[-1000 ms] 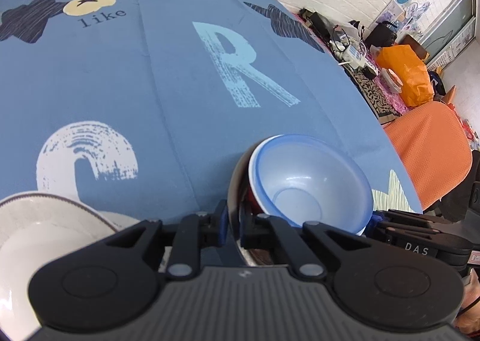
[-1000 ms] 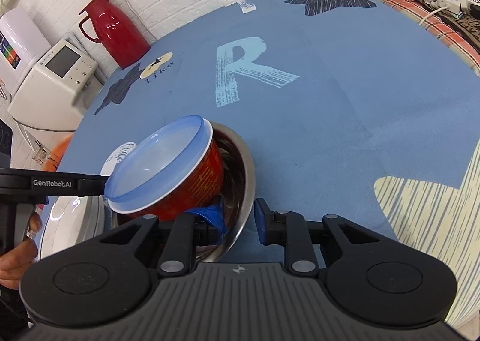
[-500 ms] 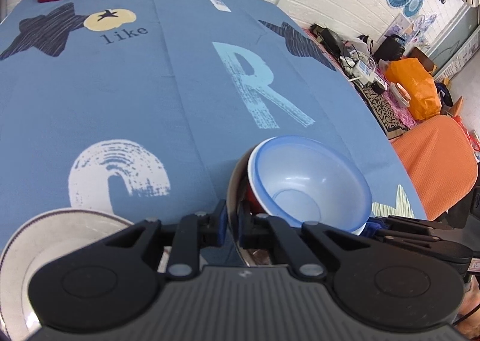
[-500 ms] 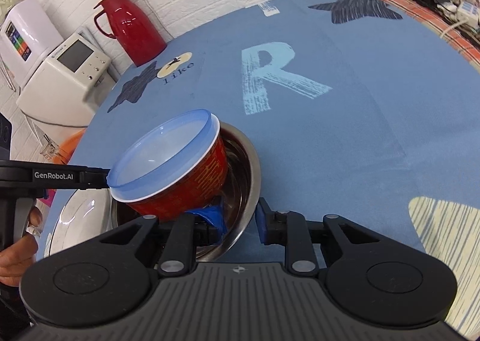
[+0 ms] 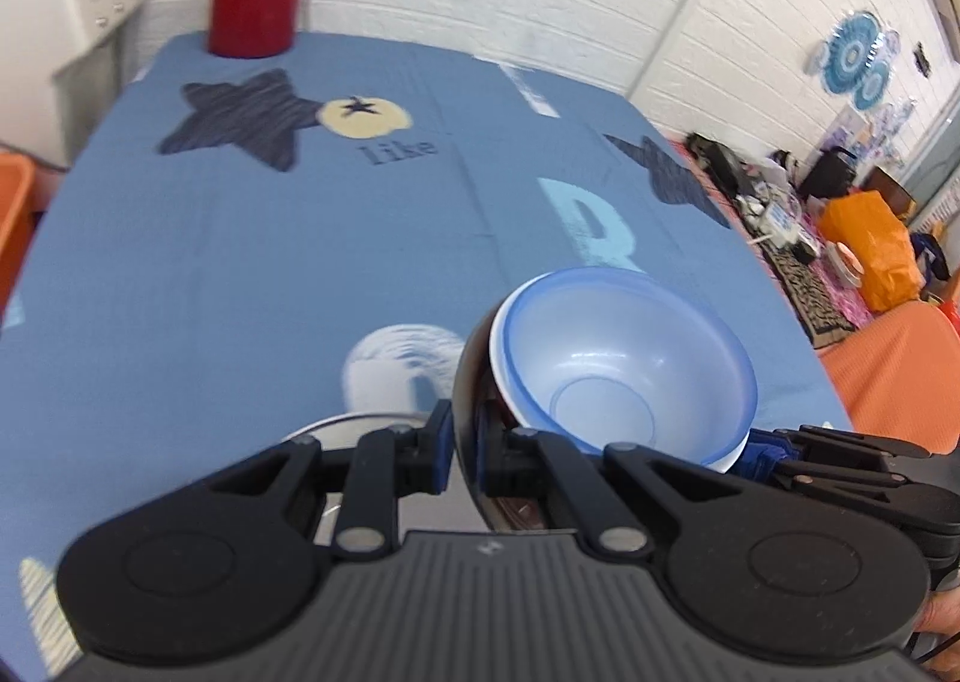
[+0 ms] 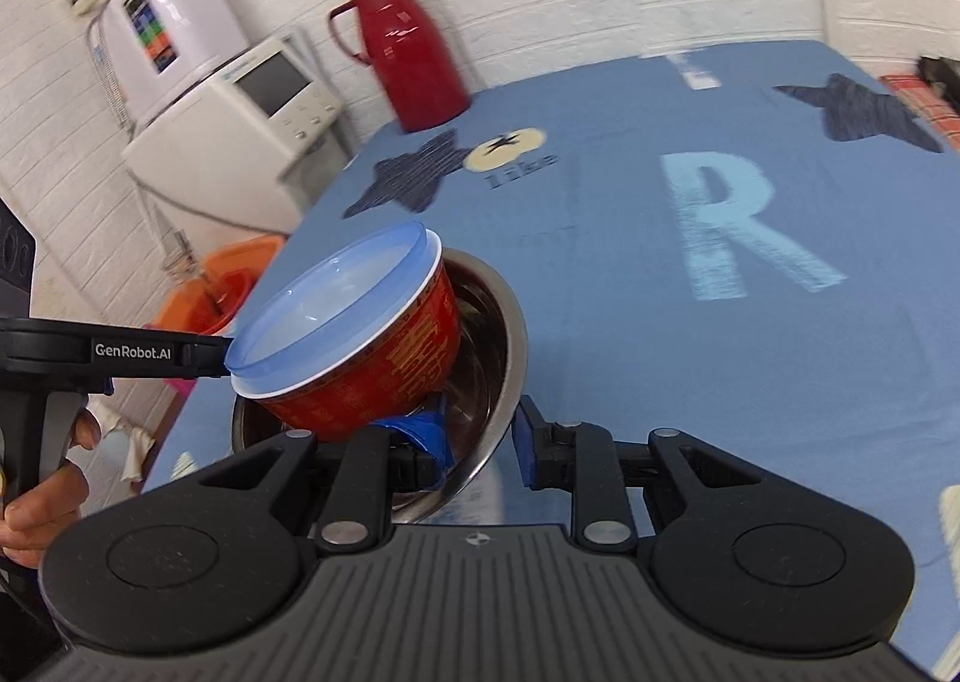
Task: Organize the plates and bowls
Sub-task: 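Lift the nested bowls with both grippers onto the plate stack and open both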
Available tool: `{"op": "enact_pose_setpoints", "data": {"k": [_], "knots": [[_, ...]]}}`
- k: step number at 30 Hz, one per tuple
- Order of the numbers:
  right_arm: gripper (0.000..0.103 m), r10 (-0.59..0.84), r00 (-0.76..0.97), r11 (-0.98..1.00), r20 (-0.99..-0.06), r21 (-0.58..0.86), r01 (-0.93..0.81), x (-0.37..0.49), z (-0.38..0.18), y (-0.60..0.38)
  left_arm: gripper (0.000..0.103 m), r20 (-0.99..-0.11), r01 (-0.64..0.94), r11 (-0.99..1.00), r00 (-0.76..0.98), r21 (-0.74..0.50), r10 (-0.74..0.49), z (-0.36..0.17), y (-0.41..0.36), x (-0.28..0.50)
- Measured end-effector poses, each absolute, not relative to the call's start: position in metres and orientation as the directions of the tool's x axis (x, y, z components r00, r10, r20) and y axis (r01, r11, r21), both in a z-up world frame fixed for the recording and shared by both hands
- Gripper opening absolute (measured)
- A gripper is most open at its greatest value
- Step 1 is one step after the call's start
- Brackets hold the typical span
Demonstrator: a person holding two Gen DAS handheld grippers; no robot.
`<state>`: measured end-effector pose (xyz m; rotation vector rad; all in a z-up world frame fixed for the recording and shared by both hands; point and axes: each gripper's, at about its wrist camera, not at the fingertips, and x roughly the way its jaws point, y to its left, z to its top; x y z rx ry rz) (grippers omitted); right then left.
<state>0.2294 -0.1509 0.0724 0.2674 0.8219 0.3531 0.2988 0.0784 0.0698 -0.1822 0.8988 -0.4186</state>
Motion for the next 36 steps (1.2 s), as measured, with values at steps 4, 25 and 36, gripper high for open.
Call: {"op": "enact_pose_setpoints", "data": {"k": [4, 25, 36], "knots": [[0.008, 0.452, 0.576, 0.891, -0.681, 0.376, -0.255, 0.228, 0.061, -0.115, 0.000, -0.736, 0.216, 0.930, 0.568, -0.297, -0.367, 0.063, 0.117, 0.280], [0.010, 0.428, 0.519, 0.903, -0.740, 0.323, -0.284, 0.215, 0.044, -0.078, 0.000, -0.754, 0.130, 0.929, 0.551, -0.347, -0.358, 0.015, 0.161, 0.256], [0.015, 0.381, 0.667, 0.924, -0.641, 0.289, -0.249, 0.181, 0.078, -0.105, 0.053, -0.681, 0.098, 0.940, 0.665, -0.327, -0.306, 0.043, 0.176, 0.233]]}}
